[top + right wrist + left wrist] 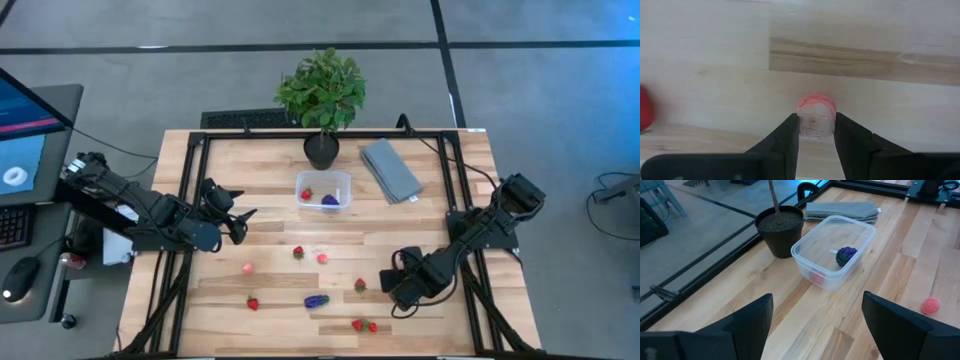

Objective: Pick and placing Produce into tupperware
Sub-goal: Put the right pink peach into the transparent bin

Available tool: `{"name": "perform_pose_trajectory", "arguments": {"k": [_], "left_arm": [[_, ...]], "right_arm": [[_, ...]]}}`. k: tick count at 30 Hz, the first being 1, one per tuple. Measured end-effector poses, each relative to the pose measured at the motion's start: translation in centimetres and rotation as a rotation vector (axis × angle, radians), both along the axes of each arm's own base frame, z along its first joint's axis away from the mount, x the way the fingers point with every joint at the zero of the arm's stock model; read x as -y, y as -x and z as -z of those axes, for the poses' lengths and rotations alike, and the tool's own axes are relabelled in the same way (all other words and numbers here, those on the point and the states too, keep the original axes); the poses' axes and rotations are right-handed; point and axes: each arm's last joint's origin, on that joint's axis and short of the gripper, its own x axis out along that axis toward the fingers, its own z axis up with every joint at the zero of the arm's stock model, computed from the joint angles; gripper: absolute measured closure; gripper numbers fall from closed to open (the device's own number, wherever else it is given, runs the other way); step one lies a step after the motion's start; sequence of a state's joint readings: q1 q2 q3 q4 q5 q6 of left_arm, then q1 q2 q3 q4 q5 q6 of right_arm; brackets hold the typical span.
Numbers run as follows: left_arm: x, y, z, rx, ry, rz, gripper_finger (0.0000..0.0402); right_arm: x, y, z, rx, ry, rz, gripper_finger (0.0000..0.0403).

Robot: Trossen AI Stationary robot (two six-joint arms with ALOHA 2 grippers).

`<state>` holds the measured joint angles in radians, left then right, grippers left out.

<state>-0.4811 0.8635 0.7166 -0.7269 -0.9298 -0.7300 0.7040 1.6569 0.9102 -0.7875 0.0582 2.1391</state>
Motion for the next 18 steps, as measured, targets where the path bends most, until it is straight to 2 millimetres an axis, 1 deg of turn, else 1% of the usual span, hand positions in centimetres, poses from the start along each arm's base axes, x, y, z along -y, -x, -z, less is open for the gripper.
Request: {"name": "perform_pose_trajectory", "arguments": {"k": [8,18], "left_arm": [[0.0,0.0,0.0,-0.001,-0.001,0.0,0.0107],[0.0,0.0,0.0,-0.001,-0.001,0.0,0.0107]], "right_arm": [[-0.1,-0.4,-0.2,0.077,0.044,0.004,0.0267],[0.0,-1.1,-0.9,0.197,0.154,-0.006,0.0268]]}}
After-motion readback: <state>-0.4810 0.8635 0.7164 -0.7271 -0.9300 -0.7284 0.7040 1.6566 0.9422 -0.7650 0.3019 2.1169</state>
